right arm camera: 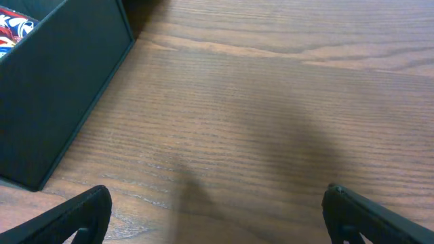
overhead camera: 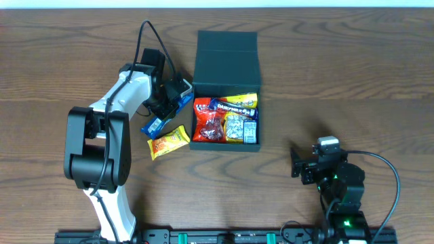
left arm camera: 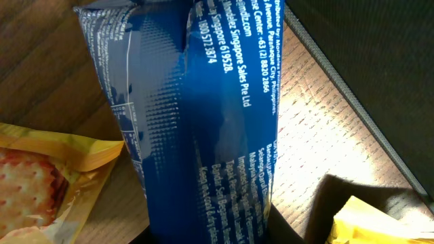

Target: Pack container

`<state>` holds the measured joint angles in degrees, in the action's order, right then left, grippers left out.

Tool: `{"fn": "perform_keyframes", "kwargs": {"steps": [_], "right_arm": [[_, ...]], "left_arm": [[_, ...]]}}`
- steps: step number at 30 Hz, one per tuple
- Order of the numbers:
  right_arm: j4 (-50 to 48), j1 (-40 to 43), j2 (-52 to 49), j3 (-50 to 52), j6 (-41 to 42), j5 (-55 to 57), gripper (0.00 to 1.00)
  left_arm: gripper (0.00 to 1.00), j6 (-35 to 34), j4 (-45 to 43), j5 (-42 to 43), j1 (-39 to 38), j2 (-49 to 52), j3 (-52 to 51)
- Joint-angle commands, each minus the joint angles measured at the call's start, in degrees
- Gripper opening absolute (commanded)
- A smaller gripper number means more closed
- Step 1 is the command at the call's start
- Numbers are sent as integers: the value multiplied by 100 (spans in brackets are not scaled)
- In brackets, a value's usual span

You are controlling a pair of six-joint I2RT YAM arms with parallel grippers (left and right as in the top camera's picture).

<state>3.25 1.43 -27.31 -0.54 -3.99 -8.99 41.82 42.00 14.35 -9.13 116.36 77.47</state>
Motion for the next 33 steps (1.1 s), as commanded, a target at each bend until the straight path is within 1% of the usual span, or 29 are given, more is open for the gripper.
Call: {"fn": "perform_keyframes", "kwargs": {"steps": [1, 7, 12, 22, 25, 33], "right_arm": [[0, 37, 31, 22, 31, 17, 99], [0, 37, 31, 22, 31, 17, 99], [2, 37, 31, 22, 31, 17, 99], [0, 37, 31, 22, 31, 17, 99], [2, 37, 31, 22, 31, 15, 99], [0, 37, 31, 22, 31, 15, 99]], "left_arm": [[23, 9, 11, -297, 11, 52, -44], [23, -92, 15, -297, 11, 24, -44], [20, -116, 20, -297, 11, -153, -42], [20, -116, 190, -297, 11, -404, -31], [20, -116, 393, -299, 11, -470, 72], [20, -109, 1185, -299, -7, -590, 813]]}}
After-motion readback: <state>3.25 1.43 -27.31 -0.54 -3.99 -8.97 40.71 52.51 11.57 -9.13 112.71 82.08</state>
